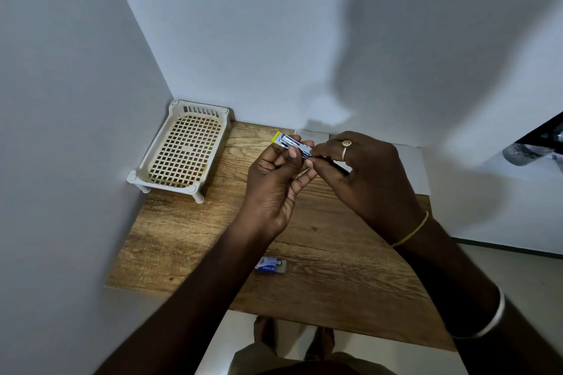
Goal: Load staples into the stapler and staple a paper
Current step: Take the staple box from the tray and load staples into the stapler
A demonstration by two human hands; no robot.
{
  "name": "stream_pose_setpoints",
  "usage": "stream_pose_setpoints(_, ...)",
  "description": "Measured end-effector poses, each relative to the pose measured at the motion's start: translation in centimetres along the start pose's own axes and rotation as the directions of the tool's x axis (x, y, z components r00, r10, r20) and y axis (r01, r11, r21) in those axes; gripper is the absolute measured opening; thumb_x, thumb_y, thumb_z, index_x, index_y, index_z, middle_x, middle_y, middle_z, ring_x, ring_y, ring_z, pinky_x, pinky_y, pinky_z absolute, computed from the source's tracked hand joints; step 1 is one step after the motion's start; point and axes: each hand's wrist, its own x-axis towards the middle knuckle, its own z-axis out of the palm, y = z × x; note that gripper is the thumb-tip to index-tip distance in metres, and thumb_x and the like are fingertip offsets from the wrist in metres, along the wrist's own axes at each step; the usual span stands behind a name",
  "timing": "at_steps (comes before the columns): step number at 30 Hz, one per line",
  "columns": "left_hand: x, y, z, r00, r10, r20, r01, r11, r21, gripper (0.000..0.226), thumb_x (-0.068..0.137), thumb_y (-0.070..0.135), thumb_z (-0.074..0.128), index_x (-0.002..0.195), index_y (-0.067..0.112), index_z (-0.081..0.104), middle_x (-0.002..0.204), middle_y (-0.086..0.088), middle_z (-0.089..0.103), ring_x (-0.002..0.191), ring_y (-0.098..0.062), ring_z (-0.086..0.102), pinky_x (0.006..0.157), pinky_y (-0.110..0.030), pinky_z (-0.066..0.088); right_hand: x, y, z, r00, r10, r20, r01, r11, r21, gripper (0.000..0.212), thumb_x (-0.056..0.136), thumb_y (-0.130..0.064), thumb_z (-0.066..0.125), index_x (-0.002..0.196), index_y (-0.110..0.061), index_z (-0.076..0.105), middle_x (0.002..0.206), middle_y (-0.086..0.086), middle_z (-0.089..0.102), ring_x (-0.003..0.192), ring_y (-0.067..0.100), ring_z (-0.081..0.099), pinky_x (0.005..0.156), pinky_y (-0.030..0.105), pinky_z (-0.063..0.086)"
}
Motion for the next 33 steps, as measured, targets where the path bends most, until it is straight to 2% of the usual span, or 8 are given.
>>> stream_pose_setpoints(4, -0.1, -0.1, -0.1, 1.000, -0.014, 0.008, 0.013, 1.000, 0.015, 0.026, 0.079, 0.016, 0.072, 0.104, 0.013, 0.071, 0.098, -0.006, 0.077, 0.086, -0.015, 0.076, 0.071, -0.028, 0.061, -0.1, 0.0, -0.4, 1.000, 0.000, 0.015, -0.001, 1.000, 0.030, 0.015, 0.091, -0.019, 0.074, 0.104, -0.014, 0.079, 0.092, 0.002, 0.075, 0.082, 0.016, 0.069, 0.072, 0.037, 0.055)
stream_pose_setpoints(7, -0.3, -0.3, -0.1, 1.000, -0.017, 0.001, 0.017, 0.999, 0.043, 0.024, 0.081, 0.017, 0.071, 0.104, 0.011, 0.072, 0.100, -0.008, 0.076, 0.089, -0.020, 0.076, 0.072, -0.030, 0.061, 0.6, -0.1, -1.6, 0.997, 0.008, 0.079, -0.015, 0.996, 0.092, 0.019, 0.094, -0.016, 0.068, 0.110, -0.018, 0.077, 0.096, -0.003, 0.074, 0.085, 0.012, 0.069, 0.076, 0.035, 0.055)
stream_pose_setpoints(11, -0.6, -0.8, 0.0, 1.000, -0.018, 0.006, 0.018, 0.998, 0.063, 0.021, 0.082, 0.018, 0.070, 0.102, 0.012, 0.073, 0.101, -0.009, 0.077, 0.090, -0.023, 0.076, 0.074, -0.034, 0.062, 2.1, -0.4, -3.0, 0.966, 0.026, 0.257, -0.024, 1.000, -0.009, 0.030, 0.092, -0.013, 0.065, 0.116, -0.027, 0.074, 0.097, -0.008, 0.071, 0.086, 0.014, 0.067, 0.080, 0.037, 0.055)
stream_pose_setpoints(15, -0.8, -0.8, 0.2, 1.000, -0.020, 0.003, 0.020, 0.998, 0.063, 0.025, 0.082, 0.017, 0.069, 0.105, 0.008, 0.069, 0.097, -0.008, 0.078, 0.086, -0.020, 0.076, 0.072, -0.032, 0.062, 2.6, -1.1, -3.1, 0.920, 0.057, 0.387, -0.002, 0.990, -0.140, 0.032, 0.092, -0.015, 0.056, 0.115, -0.027, 0.074, 0.093, -0.006, 0.065, 0.084, 0.019, 0.063, 0.074, 0.036, 0.051)
stream_pose_setpoints(20, -0.9, -0.8, 0.0, 1.000, -0.019, -0.019, 0.021, 0.997, 0.074, 0.031, 0.081, 0.018, 0.070, 0.109, 0.006, 0.068, 0.098, -0.009, 0.076, 0.085, -0.020, 0.076, 0.071, -0.032, 0.062, 2.6, -1.3, -2.8, 0.905, 0.095, 0.414, -0.002, 0.975, -0.220, 0.019, 0.094, -0.015, 0.055, 0.095, -0.011, 0.074, 0.094, 0.002, 0.062, 0.080, 0.026, 0.062, 0.070, 0.041, 0.051)
stream_pose_setpoints(25, -0.8, -0.7, 0.0, 0.999, -0.029, -0.022, 0.030, 0.998, 0.052, 0.026, 0.081, 0.017, 0.070, 0.106, 0.010, 0.070, 0.097, -0.007, 0.077, 0.084, -0.019, 0.076, 0.070, -0.032, 0.062, 2.6, -1.6, -2.7, 0.905, 0.094, 0.415, -0.012, 0.981, -0.195, 0.023, 0.095, -0.020, 0.056, 0.107, -0.020, 0.076, 0.093, -0.001, 0.063, 0.081, 0.022, 0.062, 0.072, 0.039, 0.051)
stream_pose_setpoints(29, -0.7, -0.6, 0.0, 0.999, -0.034, -0.018, 0.035, 0.998, 0.045, 0.026, 0.080, 0.016, 0.070, 0.105, 0.011, 0.070, 0.098, -0.007, 0.077, 0.085, -0.019, 0.076, 0.070, -0.032, 0.062, 2.6, -1.4, -2.6, 0.919, 0.085, 0.385, -0.011, 0.982, -0.190, 0.019, 0.093, -0.017, 0.059, 0.100, -0.016, 0.077, 0.090, 0.001, 0.064, 0.081, 0.023, 0.063, 0.071, 0.039, 0.050)
stream_pose_setpoints(33, -0.7, -0.5, 0.2, 0.999, -0.043, -0.008, 0.043, 0.998, 0.047, 0.025, 0.081, 0.016, 0.068, 0.105, 0.011, 0.069, 0.097, -0.008, 0.075, 0.083, -0.018, 0.076, 0.070, -0.031, 0.062, 2.5, -1.5, -2.8, 0.939, 0.065, 0.339, -0.018, 0.990, -0.139, 0.019, 0.088, -0.013, 0.065, 0.099, -0.019, 0.080, 0.090, 0.001, 0.071, 0.080, 0.020, 0.066, 0.073, 0.038, 0.054)
